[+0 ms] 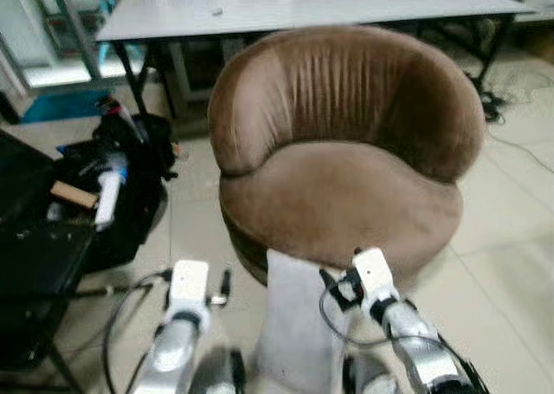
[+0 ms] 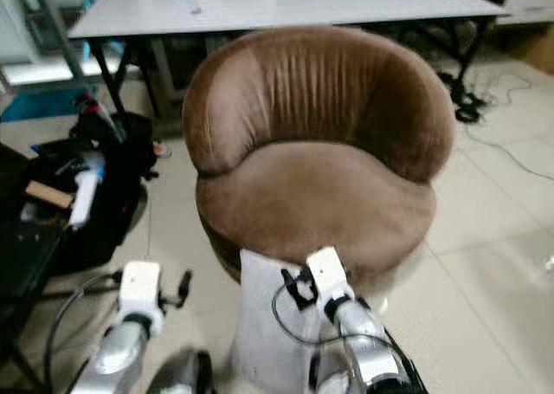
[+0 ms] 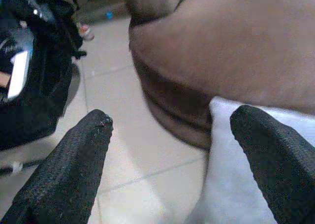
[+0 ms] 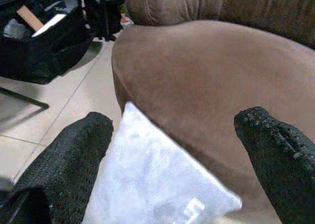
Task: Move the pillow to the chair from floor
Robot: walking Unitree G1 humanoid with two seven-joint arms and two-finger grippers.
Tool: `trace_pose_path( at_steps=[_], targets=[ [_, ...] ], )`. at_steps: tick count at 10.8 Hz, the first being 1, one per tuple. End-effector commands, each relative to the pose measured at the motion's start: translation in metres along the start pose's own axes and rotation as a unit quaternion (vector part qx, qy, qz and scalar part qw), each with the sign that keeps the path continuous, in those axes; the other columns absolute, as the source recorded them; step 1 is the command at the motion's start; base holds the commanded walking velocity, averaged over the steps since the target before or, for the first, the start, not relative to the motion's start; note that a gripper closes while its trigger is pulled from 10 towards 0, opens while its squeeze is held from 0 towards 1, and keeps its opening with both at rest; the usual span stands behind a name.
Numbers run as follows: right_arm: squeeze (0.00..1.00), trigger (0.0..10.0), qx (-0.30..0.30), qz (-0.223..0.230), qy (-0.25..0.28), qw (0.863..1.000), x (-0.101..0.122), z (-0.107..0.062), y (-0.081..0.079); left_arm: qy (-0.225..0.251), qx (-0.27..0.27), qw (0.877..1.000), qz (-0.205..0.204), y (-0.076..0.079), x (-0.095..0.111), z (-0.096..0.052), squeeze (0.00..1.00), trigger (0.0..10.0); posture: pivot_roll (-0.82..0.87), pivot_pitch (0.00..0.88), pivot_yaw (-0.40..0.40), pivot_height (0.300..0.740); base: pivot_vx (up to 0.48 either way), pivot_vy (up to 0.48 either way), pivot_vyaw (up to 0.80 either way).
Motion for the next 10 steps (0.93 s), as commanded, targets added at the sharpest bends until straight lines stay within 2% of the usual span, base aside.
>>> trace_pose_path(
  at_steps=[1, 3, 4, 6, 8, 10],
  targets=[
    [0.0, 10.0, -0.004, 0.0, -0.003, 1.0, 0.0, 0.0, 0.002, 0.012, -0.007, 1.0, -0.003, 0.003, 0.007, 0.006, 0.0, 10.0, -0.1, 0.0, 0.052, 0.58, 0.0, 0.0, 0.0],
    [0.0, 10.0, -0.001, -0.008, -0.005, 1.0, 0.001, 0.001, 0.001, 0.017, -0.013, 1.0, 0.0, 0.003, 0.009, 0.007, 0.0, 10.0, -0.1, 0.0, 0.052, 0.575, 0.0, 0.0, 0.0],
    [0.0, 10.0, -0.011, -0.01, 0.042, 0.999, 0.019, 0.001, 0.005, 0.058, 0.004, 0.998, 0.001, -0.004, 0.024, 0.008, 0.0, 10.0, -0.1, 0.0, 0.052, 0.575, 0.0, 0.0, 0.0],
    [0.0, 10.0, -0.029, -0.009, 0.089, 0.996, 0.042, -0.001, 0.014, 0.106, 0.001, 0.994, -0.016, -0.006, 0.047, 0.006, 0.0, 10.0, -0.1, 0.0, 0.052, 0.575, 0.0, 0.0, 0.0],
    [0.0, 10.0, -0.042, 0.001, 0.126, 0.991, 0.062, -0.008, 0.021, 0.156, -0.018, 0.987, -0.017, 0.001, 0.077, 0.002, 0.0, 10.0, -0.09, 0.0, 0.053, 0.575, 0.0, 0.0, 0.0],
    [0.0, 10.0, -0.045, 0.003, 0.15, 0.988, 0.074, -0.018, 0.022, 0.183, -0.054, 0.982, 0.006, 0.01, 0.09, -0.004, 0.0, 10.0, -0.09, 0.0, 0.057, 0.575, 0.0, 0.0, 0.0]
  ],
)
Point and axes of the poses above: a point about 5 cm out from each wrist's last joint towards the gripper, its own z axis pointing out of the wrist towards the gripper, its own x axis along the axis of the wrist's last joint, y = z × x, the point moved 5 cm from there along z, pointing out of the wrist towards the gripper, and after that the axes turned 9 degrees about -z, right-handed, at the moved point
